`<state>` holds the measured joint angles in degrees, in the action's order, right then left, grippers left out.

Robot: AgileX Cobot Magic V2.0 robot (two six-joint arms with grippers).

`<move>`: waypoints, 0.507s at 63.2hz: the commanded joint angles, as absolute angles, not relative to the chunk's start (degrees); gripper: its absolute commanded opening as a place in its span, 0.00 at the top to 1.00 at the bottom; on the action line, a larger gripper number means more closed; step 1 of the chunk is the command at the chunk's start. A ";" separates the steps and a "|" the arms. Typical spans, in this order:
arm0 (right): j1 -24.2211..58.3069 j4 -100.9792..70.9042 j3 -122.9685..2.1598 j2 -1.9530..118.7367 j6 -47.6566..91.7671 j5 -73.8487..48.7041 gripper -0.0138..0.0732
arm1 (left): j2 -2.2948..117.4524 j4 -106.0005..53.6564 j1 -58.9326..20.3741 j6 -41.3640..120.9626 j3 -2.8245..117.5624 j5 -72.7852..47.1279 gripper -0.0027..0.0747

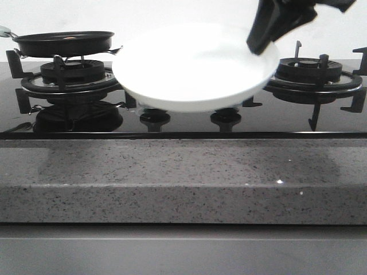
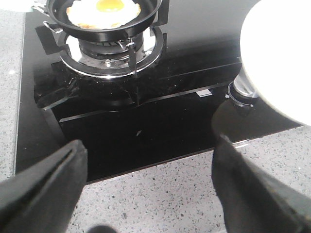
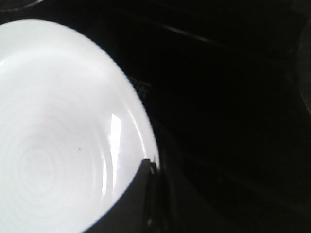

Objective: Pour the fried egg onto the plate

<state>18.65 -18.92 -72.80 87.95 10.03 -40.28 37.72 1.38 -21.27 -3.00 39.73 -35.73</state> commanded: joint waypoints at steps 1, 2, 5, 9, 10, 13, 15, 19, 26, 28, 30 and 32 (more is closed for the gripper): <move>18.66 -20.44 -73.70 85.85 10.64 -35.55 0.98 | 38.04 1.19 -21.70 -3.00 41.81 -31.62 0.28; 18.66 -20.44 -73.70 85.98 10.64 -35.40 0.98 | 38.04 1.19 -21.70 -3.00 41.81 -31.62 0.28; 18.66 -20.44 -73.70 86.11 10.64 -34.93 0.98 | 38.04 1.19 -21.70 -3.00 41.81 -31.62 0.28; 18.66 -20.44 -73.70 86.23 10.64 -34.11 0.98 | 38.04 1.19 -21.70 -3.00 41.81 -31.62 0.28; 18.66 -20.44 -73.70 86.23 10.64 -33.92 0.98 | 38.04 1.19 -21.70 -3.00 41.81 -31.62 0.28; 18.66 -20.44 -73.70 86.23 10.64 -33.74 0.98 | 38.04 1.30 -21.70 -3.00 41.81 -31.62 0.28; 18.66 -20.44 -73.70 86.23 10.64 -33.74 0.98 | 38.04 1.30 -21.70 -3.00 41.81 -31.76 0.28; 18.66 -20.44 -73.70 86.23 10.64 -33.85 0.98 | 38.04 1.30 -21.70 -3.11 41.81 -31.76 0.28; 18.66 -20.44 -73.70 86.23 10.64 -33.91 0.98 | 38.42 1.93 -20.99 -6.16 41.95 -31.14 0.26; 18.66 -20.44 -73.70 86.23 10.64 -33.91 0.98 | 38.87 2.40 -20.30 -6.77 42.38 -31.82 0.24; 18.66 -20.44 -73.70 86.23 10.64 -33.91 0.98 | 39.66 2.39 -19.51 -7.17 42.86 -32.45 0.22; 18.66 -20.44 -73.70 86.23 10.64 -33.91 0.98 | 40.48 2.39 -18.55 -7.28 43.44 -33.03 0.21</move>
<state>18.65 -18.92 -72.16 88.20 10.03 -37.25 38.80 1.82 -20.12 -5.69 40.46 -36.24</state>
